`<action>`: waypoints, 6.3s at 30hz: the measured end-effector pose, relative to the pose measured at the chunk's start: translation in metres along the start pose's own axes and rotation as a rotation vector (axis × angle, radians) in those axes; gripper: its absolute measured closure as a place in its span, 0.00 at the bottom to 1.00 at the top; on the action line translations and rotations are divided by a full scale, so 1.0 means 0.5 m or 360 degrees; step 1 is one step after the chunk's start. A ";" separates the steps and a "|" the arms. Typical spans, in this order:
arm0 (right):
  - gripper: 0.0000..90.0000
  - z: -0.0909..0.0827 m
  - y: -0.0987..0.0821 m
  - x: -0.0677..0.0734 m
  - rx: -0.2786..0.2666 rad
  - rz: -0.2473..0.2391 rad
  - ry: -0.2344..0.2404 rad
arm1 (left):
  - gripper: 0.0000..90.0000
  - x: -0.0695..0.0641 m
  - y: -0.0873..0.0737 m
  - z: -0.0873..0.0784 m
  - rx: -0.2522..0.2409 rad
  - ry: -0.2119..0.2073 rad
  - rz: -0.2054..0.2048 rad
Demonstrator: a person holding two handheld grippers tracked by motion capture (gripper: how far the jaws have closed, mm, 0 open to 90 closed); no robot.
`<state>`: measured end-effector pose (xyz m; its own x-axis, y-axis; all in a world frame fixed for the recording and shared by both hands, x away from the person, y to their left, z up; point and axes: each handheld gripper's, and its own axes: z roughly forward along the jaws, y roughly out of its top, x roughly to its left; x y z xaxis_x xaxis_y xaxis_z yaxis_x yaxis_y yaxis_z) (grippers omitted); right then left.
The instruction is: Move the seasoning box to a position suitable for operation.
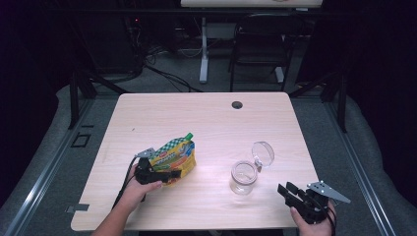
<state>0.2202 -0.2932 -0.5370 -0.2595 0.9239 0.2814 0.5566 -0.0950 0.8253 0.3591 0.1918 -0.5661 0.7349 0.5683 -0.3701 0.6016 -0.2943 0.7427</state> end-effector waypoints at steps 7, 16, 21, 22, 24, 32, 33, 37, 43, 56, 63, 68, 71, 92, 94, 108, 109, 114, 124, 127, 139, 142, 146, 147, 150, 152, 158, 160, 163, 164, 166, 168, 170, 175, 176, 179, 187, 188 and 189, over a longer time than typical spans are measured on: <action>0.67 0.000 0.000 0.000 -0.0001 -0.0001 0.0002 | 0.50 -0.002 -0.001 0.003 0.0000 0.0017 -0.0002; 0.66 0.000 0.000 0.000 0.0002 0.0004 -0.0005 | 0.53 -0.009 0.005 0.006 -0.0032 0.0024 0.0040; 0.66 0.000 0.000 0.000 0.0000 0.0000 -0.0003 | 0.59 -0.015 0.007 0.009 -0.0029 0.0040 0.0072; 0.66 0.000 0.000 0.000 0.0000 -0.0001 -0.0001 | 0.59 -0.016 0.007 0.009 -0.0026 0.0054 0.0076; 0.66 0.000 0.000 0.001 0.0000 -0.0001 -0.0001 | 0.60 -0.018 0.008 0.010 -0.0026 0.0059 0.0079; 0.66 0.000 0.000 0.001 0.0001 -0.0001 0.0000 | 0.65 -0.026 0.010 0.011 -0.0021 0.0105 0.0112; 0.66 0.000 0.000 0.001 0.0002 -0.0002 -0.0002 | 0.66 -0.026 0.009 0.012 -0.0022 0.0105 0.0113; 0.66 0.001 -0.001 0.002 0.0004 0.0000 0.0000 | 0.67 -0.028 0.010 0.012 -0.0023 0.0110 0.0128; 0.66 0.001 -0.001 0.003 0.0002 -0.0001 0.0006 | 0.69 -0.030 0.010 0.012 -0.0028 0.0126 0.0139; 0.66 0.002 0.000 0.004 -0.0004 -0.0014 0.0002 | 0.70 -0.037 0.013 0.014 -0.0021 0.0162 0.0181; 0.66 0.001 0.000 0.003 -0.0004 -0.0021 0.0002 | 0.70 -0.041 0.014 0.010 -0.0043 0.0181 0.0197; 0.66 0.001 0.000 0.004 -0.0013 -0.0026 0.0000 | 0.70 -0.048 0.017 0.005 -0.0035 0.0223 0.0236; 0.66 0.000 0.000 0.005 -0.0014 -0.0038 -0.0004 | 0.70 -0.052 0.018 0.003 -0.0046 0.0241 0.0253; 0.63 0.012 0.004 0.013 0.0010 -0.0144 -0.0042 | 0.70 -0.096 0.028 -0.015 -0.0033 0.0544 0.0514; 0.63 0.014 0.004 0.013 0.0007 -0.0138 -0.0037 | 0.70 -0.098 0.027 -0.016 -0.0043 0.0554 0.0512; 0.60 0.032 0.011 0.027 0.0031 -0.0201 -0.0017 | 0.70 -0.135 0.016 -0.031 -0.0020 0.0774 0.0718; 0.59 0.033 0.013 0.028 0.0028 -0.0209 -0.0021 | 0.70 -0.138 0.015 -0.031 -0.0020 0.0792 0.0742; 0.51 0.039 0.015 0.029 -0.0023 -0.0252 -0.0081 | 0.70 -0.150 0.012 -0.027 -0.0015 0.0833 0.0785; 0.47 0.042 0.016 0.025 -0.0042 -0.0312 -0.0116 | 0.70 -0.159 0.011 -0.022 0.0020 0.0858 0.0842; 0.47 0.045 0.014 0.026 -0.0029 -0.0334 -0.0120 | 0.70 -0.160 0.012 -0.020 0.0021 0.0868 0.0853; 0.45 0.045 0.012 0.025 -0.0032 -0.0354 -0.0148 | 0.70 -0.171 0.012 -0.012 0.0070 0.0901 0.0935; 0.45 0.046 0.011 0.025 -0.0024 -0.0352 -0.0139 | 0.70 -0.173 0.012 -0.010 0.0071 0.0904 0.0938; 0.44 0.046 0.011 0.025 -0.0030 -0.0349 -0.0136 | 0.70 -0.175 0.012 -0.009 0.0074 0.0901 0.0948; 0.43 0.046 0.011 0.025 -0.0027 -0.0351 -0.0135 | 0.70 -0.176 0.011 -0.009 0.0074 0.0901 0.0944; 0.43 0.046 0.011 0.025 -0.0025 -0.0350 -0.0132 | 0.70 -0.179 0.011 -0.007 0.0078 0.0906 0.0965; 0.43 0.046 0.011 0.026 -0.0028 -0.0351 -0.0128 | 0.70 -0.180 0.011 -0.006 0.0083 0.0906 0.0975; 0.45 0.046 0.010 0.024 -0.0021 -0.0316 -0.0109 | 0.70 -0.184 0.010 -0.004 0.0084 0.0914 0.0988; 0.45 0.047 0.009 0.024 -0.0015 -0.0319 -0.0123 | 0.70 -0.185 0.010 -0.003 0.0091 0.0920 0.1004; 0.45 0.047 0.009 0.024 -0.0016 -0.0316 -0.0120 | 0.70 -0.190 0.010 -0.002 0.0100 0.0946 0.1045; 0.45 0.047 0.010 0.024 -0.0017 -0.0312 -0.0115 | 0.70 -0.191 0.010 -0.001 0.0103 0.0951 0.1050; 0.46 0.046 0.009 0.024 -0.0023 -0.0292 -0.0105 | 0.70 -0.193 0.011 -0.001 0.0110 0.0961 0.1060; 0.47 0.042 0.010 0.024 -0.0022 -0.0285 -0.0102 | 0.70 -0.195 0.012 -0.001 0.0111 0.0972 0.1076; 0.48 0.039 0.010 0.023 -0.0029 -0.0276 -0.0096 | 0.70 -0.199 0.014 0.001 0.0106 0.0979 0.1087; 0.51 0.033 0.010 0.022 -0.0024 -0.0253 -0.0083 | 0.70 -0.205 0.022 0.006 0.0106 0.0978 0.1101; 0.52 0.032 0.011 0.022 -0.0022 -0.0256 -0.0080 | 0.70 -0.207 0.023 0.007 0.0105 0.0977 0.1102; 0.53 0.031 0.012 0.024 -0.0028 -0.0268 -0.0075 | 0.70 -0.212 0.027 0.010 0.0105 0.0984 0.1129; 0.56 0.028 0.011 0.027 -0.0014 -0.0288 -0.0075 | 0.70 -0.219 0.030 0.018 0.0116 0.1012 0.1185; 0.57 0.028 0.012 0.027 -0.0017 -0.0287 -0.0071 | 0.70 -0.219 0.030 0.018 0.0116 0.1019 0.1198; 0.57 0.028 0.012 0.027 -0.0018 -0.0290 -0.0072 | 0.70 -0.219 0.031 0.019 0.0130 0.1024 0.1206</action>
<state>0.2309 -0.2759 -0.5352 -0.3192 0.9419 0.1048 0.4949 0.0713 0.8660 0.2908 0.1179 -0.5194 0.6388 0.5098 0.5762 0.0814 -0.7896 0.6082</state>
